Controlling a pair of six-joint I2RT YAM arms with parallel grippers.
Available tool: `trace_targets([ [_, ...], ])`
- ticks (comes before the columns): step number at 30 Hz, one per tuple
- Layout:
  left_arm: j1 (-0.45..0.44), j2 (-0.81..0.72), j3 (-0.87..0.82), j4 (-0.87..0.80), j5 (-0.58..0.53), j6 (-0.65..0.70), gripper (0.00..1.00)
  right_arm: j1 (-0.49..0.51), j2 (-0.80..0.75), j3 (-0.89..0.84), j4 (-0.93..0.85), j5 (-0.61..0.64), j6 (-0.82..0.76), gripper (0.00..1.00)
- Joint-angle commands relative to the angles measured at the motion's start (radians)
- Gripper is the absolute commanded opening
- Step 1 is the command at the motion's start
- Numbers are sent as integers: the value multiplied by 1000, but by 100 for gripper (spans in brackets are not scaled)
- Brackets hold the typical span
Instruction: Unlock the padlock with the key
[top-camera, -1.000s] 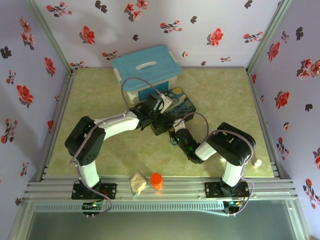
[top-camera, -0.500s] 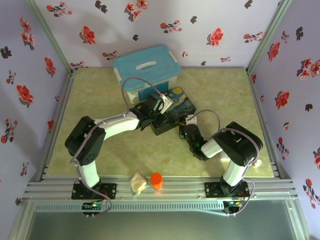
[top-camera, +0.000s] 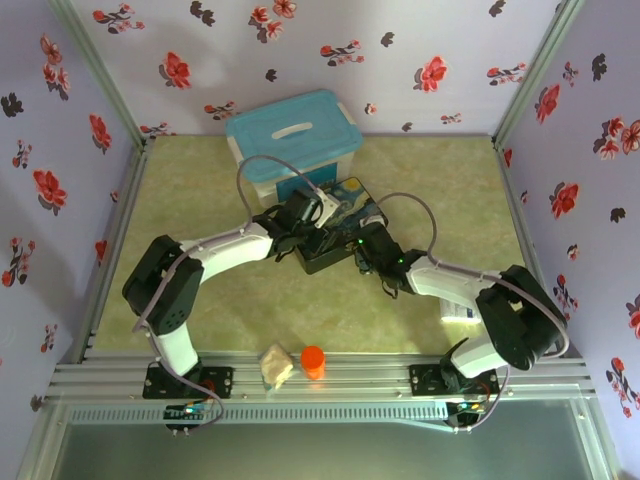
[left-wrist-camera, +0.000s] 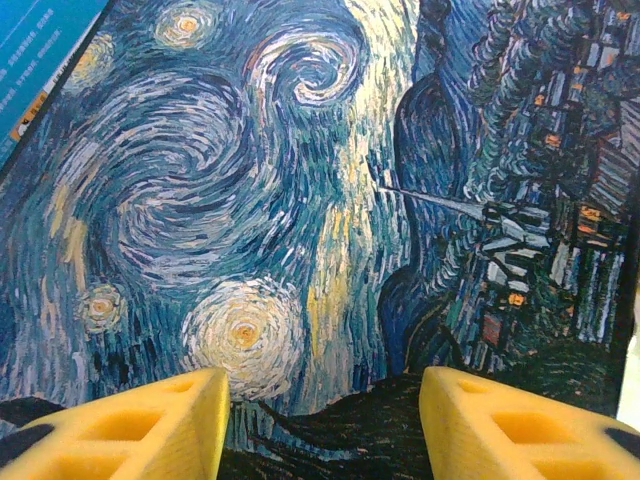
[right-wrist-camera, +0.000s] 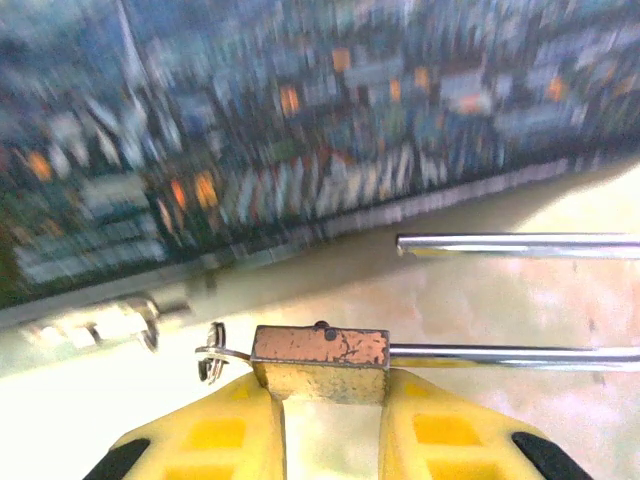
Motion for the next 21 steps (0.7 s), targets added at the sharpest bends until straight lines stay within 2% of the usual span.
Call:
trace_targets([
  [1, 10, -9, -22, -142, 6, -6, 54, 6, 9, 49, -319, -60, 27, 22],
  [7, 22, -11, -10, -153, -31, -21, 55, 10, -7, 121, -480, -94, 23, 22],
  [12, 43, -37, -8, -148, -26, -17, 59, 15, 37, 223, -693, -107, -35, 19],
  [14, 59, -48, -14, -142, -21, -13, 59, 19, 39, 252, -721, -106, -53, 19],
  [17, 83, -67, -16, -144, -2, -7, 60, 22, 86, 316, -783, -162, -96, 22],
  [21, 106, -106, -14, -157, 0, 12, 61, 39, 200, 398, -920, -131, -154, 21],
])
